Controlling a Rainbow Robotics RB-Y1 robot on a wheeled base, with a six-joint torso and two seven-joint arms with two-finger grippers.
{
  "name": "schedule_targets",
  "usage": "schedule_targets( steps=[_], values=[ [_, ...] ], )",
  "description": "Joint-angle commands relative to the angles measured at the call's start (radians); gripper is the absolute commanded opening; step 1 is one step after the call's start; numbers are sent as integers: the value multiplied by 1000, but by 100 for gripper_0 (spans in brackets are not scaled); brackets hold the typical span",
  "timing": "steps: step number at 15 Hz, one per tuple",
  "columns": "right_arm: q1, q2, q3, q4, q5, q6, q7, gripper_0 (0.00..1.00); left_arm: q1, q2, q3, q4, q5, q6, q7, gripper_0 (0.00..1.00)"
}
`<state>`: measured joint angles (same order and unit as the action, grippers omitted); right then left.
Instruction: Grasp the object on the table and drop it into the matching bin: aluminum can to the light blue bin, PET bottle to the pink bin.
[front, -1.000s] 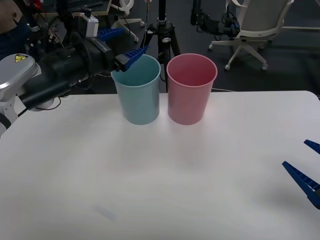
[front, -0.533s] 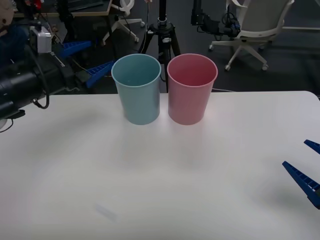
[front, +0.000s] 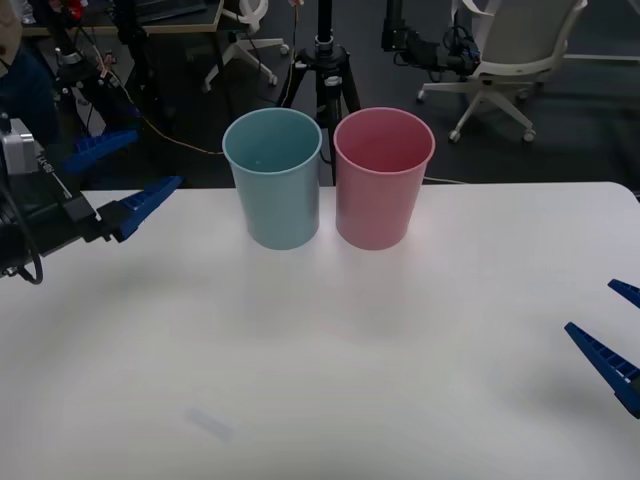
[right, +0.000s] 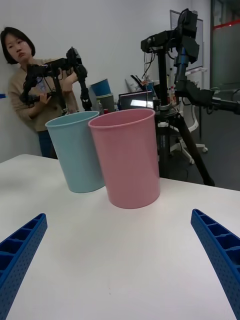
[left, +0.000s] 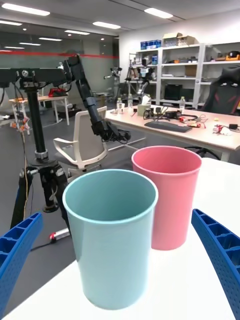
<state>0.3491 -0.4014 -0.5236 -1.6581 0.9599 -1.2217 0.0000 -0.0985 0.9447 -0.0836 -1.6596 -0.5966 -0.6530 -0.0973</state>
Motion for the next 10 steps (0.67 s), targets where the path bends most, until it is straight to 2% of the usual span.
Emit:
schedule_targets(
  steps=[1, 4, 8, 10],
  values=[
    [0, 0, 0, 0, 0, 0, 0, 100, 135, -90, 101, -69, -101, -14, 14, 100],
    [0, 0, 0, 0, 0, 0, 0, 100, 269, -192, 188, -121, -204, -74, 28, 100],
    [0, 0, 0, 0, 0, 0, 0, 100, 382, -343, 364, -121, -399, -290, 47, 100],
    [0, 0, 0, 0, 0, 0, 0, 100, 410, -406, 449, -121, -468, -409, 60, 100]
  ],
)
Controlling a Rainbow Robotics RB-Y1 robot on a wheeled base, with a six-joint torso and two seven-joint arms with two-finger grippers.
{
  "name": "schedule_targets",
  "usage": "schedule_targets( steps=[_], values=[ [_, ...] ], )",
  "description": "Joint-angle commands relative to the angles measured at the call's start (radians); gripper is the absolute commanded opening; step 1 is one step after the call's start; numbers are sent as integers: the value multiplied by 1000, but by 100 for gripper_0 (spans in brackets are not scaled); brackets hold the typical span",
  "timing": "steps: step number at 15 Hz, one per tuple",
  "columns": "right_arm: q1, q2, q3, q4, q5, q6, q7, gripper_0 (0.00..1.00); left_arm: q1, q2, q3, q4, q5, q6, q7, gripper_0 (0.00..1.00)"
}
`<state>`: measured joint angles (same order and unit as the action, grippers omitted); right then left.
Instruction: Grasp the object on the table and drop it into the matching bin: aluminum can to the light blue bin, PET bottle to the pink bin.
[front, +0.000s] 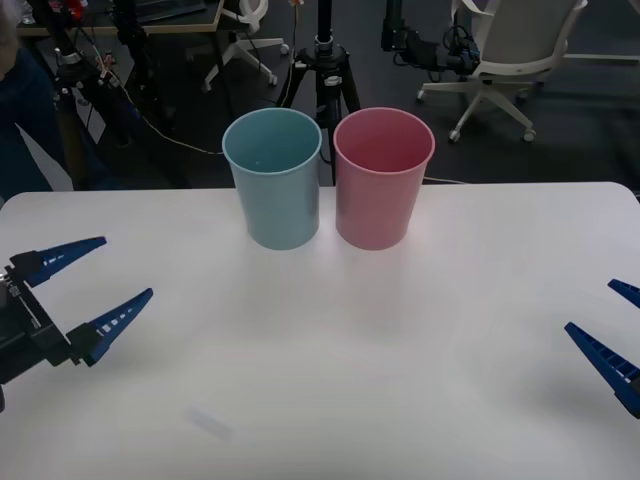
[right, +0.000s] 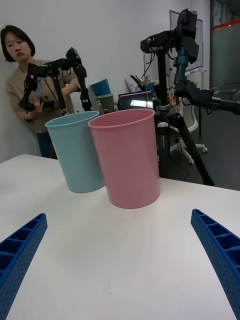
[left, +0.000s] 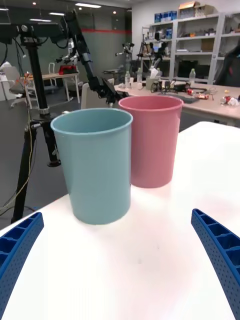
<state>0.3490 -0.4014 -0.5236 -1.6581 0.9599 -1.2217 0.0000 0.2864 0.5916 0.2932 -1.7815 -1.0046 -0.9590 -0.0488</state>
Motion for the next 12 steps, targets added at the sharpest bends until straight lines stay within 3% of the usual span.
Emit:
schedule_targets(
  steps=[1, 12],
  values=[
    [0, 0, 0, 0, 0, 0, 0, 100, 39, -67, 99, 1, -68, -145, 18, 100],
    [0, 0, 0, 0, 0, 0, 0, 100, 122, -72, 170, 4, -31, -201, 13, 100]
  ],
)
